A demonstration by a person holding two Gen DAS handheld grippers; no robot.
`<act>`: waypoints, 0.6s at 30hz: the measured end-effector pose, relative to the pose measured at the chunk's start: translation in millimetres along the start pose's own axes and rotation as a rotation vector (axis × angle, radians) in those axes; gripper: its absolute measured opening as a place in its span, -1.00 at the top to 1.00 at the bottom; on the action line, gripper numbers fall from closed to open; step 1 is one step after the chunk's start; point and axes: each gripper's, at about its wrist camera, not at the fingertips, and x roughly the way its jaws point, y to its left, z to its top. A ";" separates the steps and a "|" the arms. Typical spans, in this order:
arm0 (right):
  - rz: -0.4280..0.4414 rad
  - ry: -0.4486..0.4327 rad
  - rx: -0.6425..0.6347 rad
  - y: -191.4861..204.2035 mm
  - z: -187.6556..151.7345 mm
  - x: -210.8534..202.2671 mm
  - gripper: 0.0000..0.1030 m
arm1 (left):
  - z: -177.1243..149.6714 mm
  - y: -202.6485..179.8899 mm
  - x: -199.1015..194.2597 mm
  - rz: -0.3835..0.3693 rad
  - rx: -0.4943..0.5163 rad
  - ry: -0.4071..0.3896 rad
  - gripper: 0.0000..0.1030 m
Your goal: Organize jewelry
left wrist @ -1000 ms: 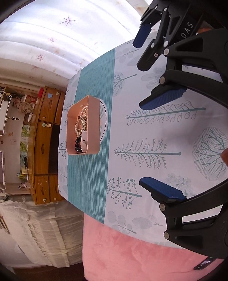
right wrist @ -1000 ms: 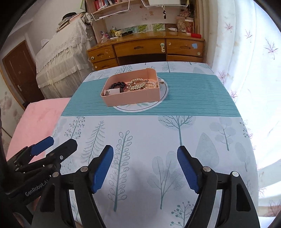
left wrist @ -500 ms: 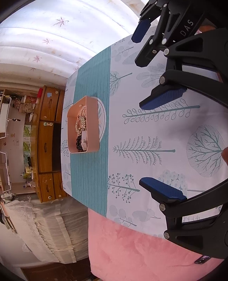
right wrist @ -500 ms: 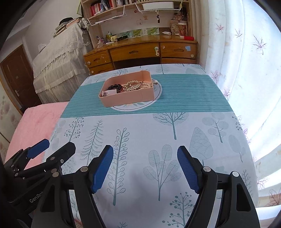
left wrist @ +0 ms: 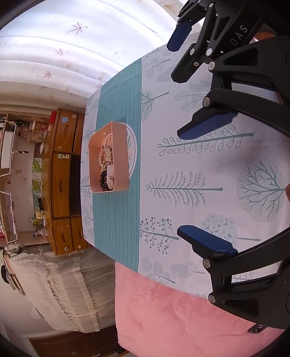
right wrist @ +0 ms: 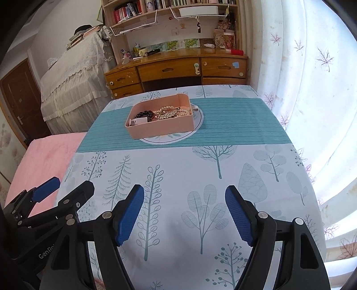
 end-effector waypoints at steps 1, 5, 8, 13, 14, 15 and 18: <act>-0.002 -0.002 -0.001 0.3 0.0 -0.1 -0.48 | 0.0 -0.1 -0.1 0.001 0.000 0.000 -0.50; 0.001 -0.002 0.001 0.5 0.2 -1.6 -0.48 | 0.1 -0.2 -0.2 0.001 0.001 0.002 -0.50; -0.001 0.000 0.001 0.5 0.4 -2.3 -0.48 | -0.4 0.8 -0.8 -0.003 -0.001 0.006 -0.50; -0.006 0.002 0.000 2.7 0.2 -4.6 -0.48 | -3.1 2.2 -1.8 -0.013 -0.006 0.013 -0.50; -0.005 0.002 0.000 2.7 0.2 -4.6 -0.48 | -3.7 2.0 -1.3 -0.017 -0.005 0.017 -0.50; -0.007 0.004 0.003 3.0 0.3 -4.6 -0.48 | -4.5 1.7 -0.8 -0.018 -0.004 0.022 -0.50; -0.004 0.015 0.014 -0.1 -1.7 -3.0 -0.48 | -5.3 0.5 0.8 -0.018 0.001 0.028 -0.50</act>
